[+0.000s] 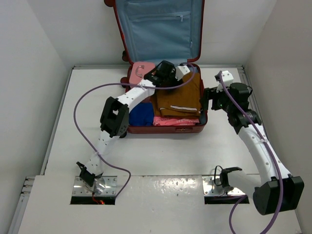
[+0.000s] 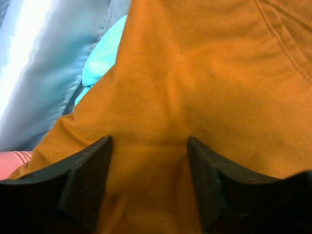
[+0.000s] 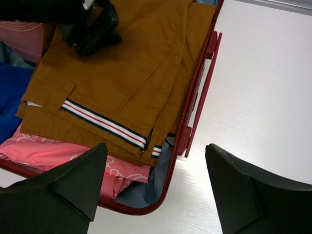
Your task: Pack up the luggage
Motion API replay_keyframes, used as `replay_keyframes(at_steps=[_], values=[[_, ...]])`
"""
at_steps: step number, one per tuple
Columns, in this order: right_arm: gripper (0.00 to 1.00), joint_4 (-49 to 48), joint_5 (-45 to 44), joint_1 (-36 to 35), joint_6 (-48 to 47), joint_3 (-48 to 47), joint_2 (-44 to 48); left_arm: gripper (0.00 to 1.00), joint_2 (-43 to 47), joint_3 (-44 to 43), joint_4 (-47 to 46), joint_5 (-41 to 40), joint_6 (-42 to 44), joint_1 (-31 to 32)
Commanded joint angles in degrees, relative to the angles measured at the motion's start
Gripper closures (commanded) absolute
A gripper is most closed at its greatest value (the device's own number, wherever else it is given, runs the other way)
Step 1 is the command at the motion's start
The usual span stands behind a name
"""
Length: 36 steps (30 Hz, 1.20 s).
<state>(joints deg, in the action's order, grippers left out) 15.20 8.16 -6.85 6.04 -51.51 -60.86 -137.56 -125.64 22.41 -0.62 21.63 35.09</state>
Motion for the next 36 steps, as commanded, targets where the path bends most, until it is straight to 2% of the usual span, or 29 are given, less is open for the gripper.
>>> replay_keyframes(at_steps=[1,4,7,8,10,11,13,15,17,20,24,29,33,35,36], values=[[0.18,-1.67,1.15,0.35,0.11,-3.07,-1.62,0.3,2.46,-2.05,1.51,5.98,-6.05,-0.98],[0.18,-2.63,1.77,0.26,0.72,-3.69,-2.59,0.25,9.2,-2.06,-2.79,9.05,-12.36,-2.39],[0.17,-4.03,2.38,0.44,1.16,-3.51,-2.51,0.25,16.51,1.79,-9.56,9.06,-18.97,-4.67],[0.17,-4.21,2.64,0.35,1.34,-3.25,-2.42,0.25,18.88,5.11,-14.89,8.1,-22.99,-6.51],[0.17,-4.74,3.0,0.52,1.69,-3.08,-2.25,0.27,24.95,8.91,-20.54,2.58,-26.62,-8.63],[0.17,-5.26,3.0,0.44,1.95,-2.64,-2.24,0.29,26.19,11.19,-24.57,-0.05,-30.2,-10.72],[0.17,-5.97,3.09,0.52,3.09,-2.37,-2.24,0.3,26.99,11.21,-26.8,-6.91,-32.95,-12.93],[0.17,-6.23,3.26,0.52,3.7,-2.19,-2.68,0.32,24.55,9.64,-27.86,-13.05,-36.47,-16.18],[0.17,-6.68,3.61,0.61,4.59,-2.54,-3.65,0.33,21.99,7.27,-30.22,-13.88,-39.01,-19.77],[0.17,-7.64,4.32,2.09,4.85,-2.9,-4.79,0.41,16.91,5.68,-34.44,-9.15,-41.39,-23.39],[0.17,-7.56,3.53,0.61,4.86,-4.92,-7.25,0.42,8.46,-3.45,-38.4,-2.21,-45.7,-27.97],[0.17,-7.56,2.48,0.7,5.12,-5.71,-8.83,0.41,0.99,-8.55,-45.96,0.27,-50.1,-30.52],[0.17,-7.55,1.86,0.7,5.56,-6.15,-10.06,0.41,-5.17,-15.5,-45.97,0.8,-50.1,-31.05],[0.17,-7.56,1.59,0.79,5.65,-6.94,-11.03,0.46,-5.87,-15.51,-47.55,0.28,-50.1,-31.05],[0.17,-7.73,1.51,0.61,5.73,-7.2,-11.73,0.55,-5.88,-14.72,-48.16,0.27,-50.1,-31.05]])
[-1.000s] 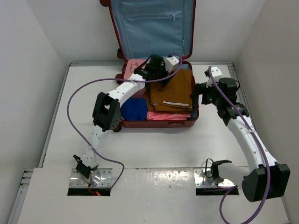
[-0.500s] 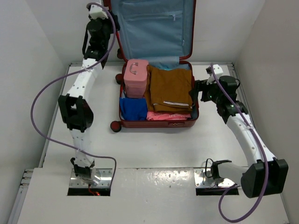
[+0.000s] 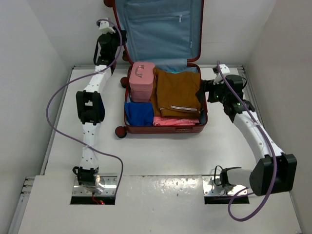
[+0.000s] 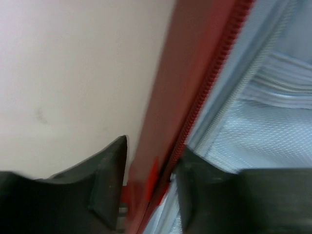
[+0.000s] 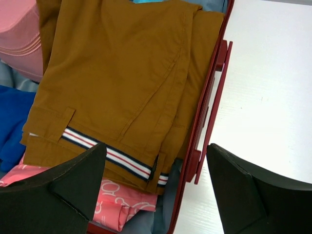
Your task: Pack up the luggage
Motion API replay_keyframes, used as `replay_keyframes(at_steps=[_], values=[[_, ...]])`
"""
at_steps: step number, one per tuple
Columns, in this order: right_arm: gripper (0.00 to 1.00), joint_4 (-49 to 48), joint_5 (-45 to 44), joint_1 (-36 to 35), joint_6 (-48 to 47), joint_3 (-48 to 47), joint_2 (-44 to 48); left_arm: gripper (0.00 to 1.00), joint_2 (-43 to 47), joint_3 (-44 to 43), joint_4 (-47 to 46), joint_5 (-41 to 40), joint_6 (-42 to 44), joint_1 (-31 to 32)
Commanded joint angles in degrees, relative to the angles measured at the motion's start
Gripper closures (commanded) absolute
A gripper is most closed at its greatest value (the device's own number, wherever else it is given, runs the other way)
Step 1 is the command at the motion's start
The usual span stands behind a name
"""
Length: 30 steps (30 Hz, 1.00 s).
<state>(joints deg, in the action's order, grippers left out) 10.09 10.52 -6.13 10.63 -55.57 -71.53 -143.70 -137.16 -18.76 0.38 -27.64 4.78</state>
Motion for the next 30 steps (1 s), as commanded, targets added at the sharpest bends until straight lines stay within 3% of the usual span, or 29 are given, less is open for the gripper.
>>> replay_keyframes(at_steps=[1,3,4,6,10,16,19,21,22,23,24,28,30], values=[[0.17,-2.62,-0.77,-0.02,1.14,-3.49,-1.33,0.6,0.26,-1.89,-8.12,-0.21,-0.84,-1.25],[0.17,-2.7,-0.77,-0.2,1.41,-3.67,-2.03,0.73,0.26,-0.22,-9.35,1.28,-0.31,-1.26],[0.17,-2.88,-0.94,-0.11,1.23,-3.75,-2.3,0.87,1.48,1.88,-10.84,1.81,-0.31,-1.26],[0.18,-3.14,-0.86,-0.37,1.06,-3.84,-2.56,0.98,3.59,6.01,-14.35,3.92,-0.31,-1.88],[0.18,-3.06,-1.03,-0.46,0.7,-3.84,-2.39,1.0,11.41,21.36,-26.2,12.6,4.68,-1.88],[0.18,-3.32,-0.15,-0.29,0.53,-1.74,0.07,1.0,26.87,42.12,-35.28,22.72,11.1,-1.88],[0.18,-3.06,0.28,-0.2,0.35,-0.77,1.56,1.0,35.11,53.82,-39.94,25.28,18.92,-0.74],[0.18,-2.71,0.99,-0.02,0.35,-0.33,2.52,0.85,39.0,60.06,-39.95,28.16,24.46,-0.73],[0.18,-2.27,1.34,0.33,0.44,-0.15,2.79,0.38,43.02,61.91,-39.42,29.66,25.87,-0.73],[0.18,-1.92,1.43,0.24,0.35,-0.06,3.58,0.16,45.24,65.24,-37.42,30.98,29.53,-0.73],[0.18,-1.83,1.52,0.33,0.09,-0.06,4.02,0.02,47.7,67.18,-36.27,32.39,31.83,-0.73],[0.18,-0.68,1.61,1.73,-0.61,1.07,6.92,0.0,61.67,77.2,-30.82,37.91,39.67,-3.54],[0.18,0.81,1.69,3.31,-0.61,1.69,8.06,0.0,71.3,81.76,-22.6,40.91,45.17,-5.82]])
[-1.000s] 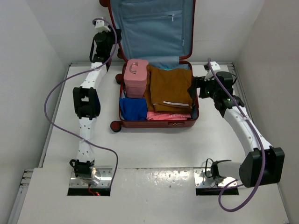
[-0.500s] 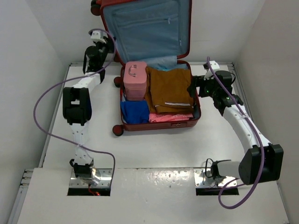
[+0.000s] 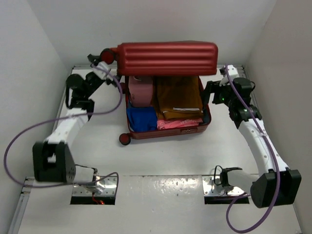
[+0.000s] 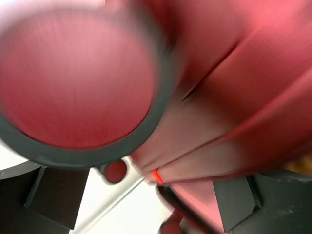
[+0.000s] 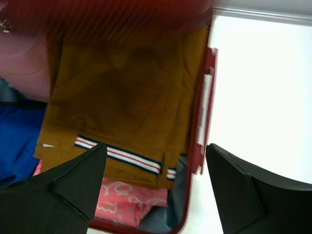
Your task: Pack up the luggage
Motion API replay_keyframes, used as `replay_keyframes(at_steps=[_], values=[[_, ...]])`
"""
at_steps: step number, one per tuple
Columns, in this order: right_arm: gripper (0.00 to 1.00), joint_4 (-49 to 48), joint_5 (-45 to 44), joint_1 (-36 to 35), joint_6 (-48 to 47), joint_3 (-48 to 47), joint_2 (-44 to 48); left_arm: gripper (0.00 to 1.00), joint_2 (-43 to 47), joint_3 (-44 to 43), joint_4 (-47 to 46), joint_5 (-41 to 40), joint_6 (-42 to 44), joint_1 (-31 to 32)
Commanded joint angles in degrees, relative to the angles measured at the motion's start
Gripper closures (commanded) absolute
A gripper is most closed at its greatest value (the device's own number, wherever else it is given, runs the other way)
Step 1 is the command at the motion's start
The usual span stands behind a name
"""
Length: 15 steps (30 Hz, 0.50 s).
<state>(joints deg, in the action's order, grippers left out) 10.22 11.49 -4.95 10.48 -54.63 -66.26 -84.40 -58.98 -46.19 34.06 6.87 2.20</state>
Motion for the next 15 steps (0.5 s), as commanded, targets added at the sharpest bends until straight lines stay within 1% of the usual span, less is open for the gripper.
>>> replay_keyframes(at_steps=[1,2,3,5,6,7,8,9,10,11,12,13,15], values=[[0.18,1.81,1.08,2.75,-0.46,0.75,3.76,0.0,15.63,5.35,7.41,10.46,13.05,-4.03],[0.18,2.52,1.52,4.67,-1.07,0.75,4.12,0.0,19.5,7.02,10.39,11.89,15.86,-4.74],[0.2,3.74,2.13,4.6,-1.51,1.02,5.77,0.0,27.11,10.34,16.08,11.9,20.76,-5.96],[0.22,8.47,3.19,9.5,-3.97,0.32,7.01,0.0,33.74,12.39,21.99,11.9,25.09,-7.46],[0.22,10.76,4.15,10.39,-4.67,-0.03,8.5,0.0,36.39,12.4,30.38,12.77,30.86,-8.34],[0.24,11.66,4.42,11.62,-9.64,0.22,10.52,0.0,38.67,12.4,33.77,12.78,32.48,-10.87],[0.25,12.28,4.77,15.02,-11.95,0.58,11.49,0.0,42.7,12.4,36.85,12.78,33.63,-12.29],[0.25,12.8,4.86,16.36,-13.11,1.62,13.42,0.0,44.65,12.4,39.84,12.78,34.77,-13.52],[0.25,12.64,4.86,19.07,-15.29,2.33,14.48,0.0,46.41,11.62,45.61,12.78,36.7,-15.71],[0.25,12.72,4.86,21.71,-15.4,2.51,14.75,0.0,48.26,11.0,47.84,14.43,37.33,-16.43],[0.25,12.29,4.95,22.87,-14.27,2.43,14.41,0.0,51.84,10.99,49.43,15.06,37.33,-16.96],[0.25,12.19,4.95,25.32,-13.39,1.47,13.97,0.0,53.62,10.99,53.1,15.68,38.29,-16.96],[0.25,12.19,5.3,28.05,-8.31,0.76,11.16,0.0,57.05,10.99,55.68,16.99,38.3,-16.96]])
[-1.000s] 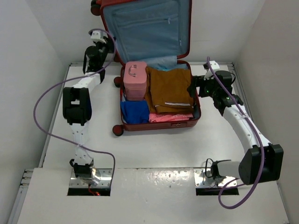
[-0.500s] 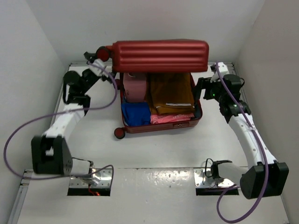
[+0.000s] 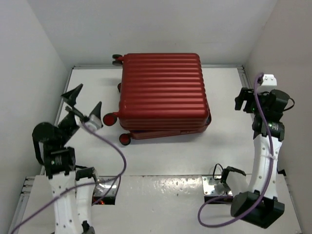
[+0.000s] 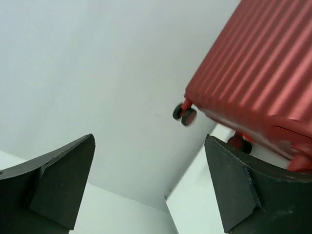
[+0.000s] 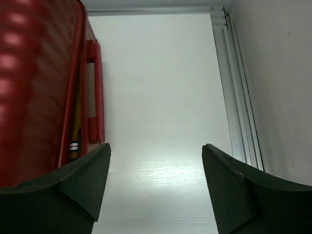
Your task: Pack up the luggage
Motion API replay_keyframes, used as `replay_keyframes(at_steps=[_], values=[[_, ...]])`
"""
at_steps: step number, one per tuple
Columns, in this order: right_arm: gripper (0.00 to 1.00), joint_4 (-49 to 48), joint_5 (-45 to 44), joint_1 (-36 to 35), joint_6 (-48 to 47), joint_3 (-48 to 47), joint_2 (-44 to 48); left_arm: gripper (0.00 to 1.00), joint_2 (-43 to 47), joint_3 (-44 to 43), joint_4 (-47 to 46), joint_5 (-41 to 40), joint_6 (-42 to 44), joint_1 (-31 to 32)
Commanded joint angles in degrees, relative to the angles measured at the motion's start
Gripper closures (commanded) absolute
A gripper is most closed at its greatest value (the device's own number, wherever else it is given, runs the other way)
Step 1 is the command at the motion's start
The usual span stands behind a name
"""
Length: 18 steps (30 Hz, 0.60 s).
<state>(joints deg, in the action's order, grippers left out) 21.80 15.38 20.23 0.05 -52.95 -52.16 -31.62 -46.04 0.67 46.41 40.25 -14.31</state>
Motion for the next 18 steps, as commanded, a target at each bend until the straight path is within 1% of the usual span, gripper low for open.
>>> replay_keyframes(at_steps=[1,2,3,4,5,6,7,8,9,10,11,12,13,14,15,18], values=[[0.24,0.78,1.76,3.5,3.53,-1.62,-3.64,0.0,7.07,-1.34,8.83,4.65,2.75,-0.46],[0.24,0.61,2.02,3.94,6.33,-1.89,-6.17,0.0,7.96,-1.33,8.3,2.65,0.55,-0.46],[0.24,0.7,3.33,4.29,7.06,-2.07,-6.98,0.0,7.97,-1.33,6.73,-0.15,-3.38,-0.46],[0.24,0.52,3.34,4.29,7.33,-2.59,-8.47,0.0,5.97,-1.33,4.8,-4.1,-7.86,-0.46],[0.24,0.61,3.69,4.29,8.63,-2.77,-10.14,0.0,3.34,-2.2,3.65,-11.71,-13.91,-0.46],[0.24,0.7,3.7,3.68,8.82,-3.3,-11.81,0.0,-0.51,-4.21,4.16,-14.92,-16.06,-0.46],[0.24,1.83,3.35,3.16,8.65,-3.48,-12.78,0.04,-5.25,-7.28,6.26,-17.99,-18.25,-0.46],[0.24,2.1,2.91,2.45,8.65,-3.65,-14.18,0.09,-16.17,-15.05,11.5,-23.16,-24.19,-0.46],[0.24,2.1,1.77,1.49,8.39,-3.91,-15.76,0.14,-21.76,-19.22,14.68,-23.99,-26.34,-0.46],[0.24,3.06,1.33,1.05,7.69,-3.92,-16.65,0.31,-26.87,-23.18,18.11,-24.0,-27.41,-0.46],[0.24,2.98,0.54,0.17,7.16,-3.66,-18.4,0.38,-31.1,-28.52,22.49,-23.31,-28.55,-0.46],[0.25,2.55,-0.16,-0.27,6.46,-3.57,-19.02,0.42,-37.14,-29.53,22.54,-22.69,-28.56,0.06],[0.25,2.11,-1.3,-1.93,6.36,-3.65,-19.46,0.46,-39.12,-29.54,23.06,-22.68,-29.08,0.76],[0.25,1.32,-2.18,-2.47,5.84,-3.39,-21.12,0.51,-40.61,-29.54,23.06,-23.64,-28.48,2.95],[0.25,1.49,-3.06,-4.13,5.31,-3.39,-21.66,0.56,-43.07,-29.54,23.06,-25.04,-26.73,4.45],[0.25,1.66,-5.18,-5.55,4.26,-4.09,-24.9,0.63,-46.33,-28.23,26.82,-26.37,-22.51,9.27]])
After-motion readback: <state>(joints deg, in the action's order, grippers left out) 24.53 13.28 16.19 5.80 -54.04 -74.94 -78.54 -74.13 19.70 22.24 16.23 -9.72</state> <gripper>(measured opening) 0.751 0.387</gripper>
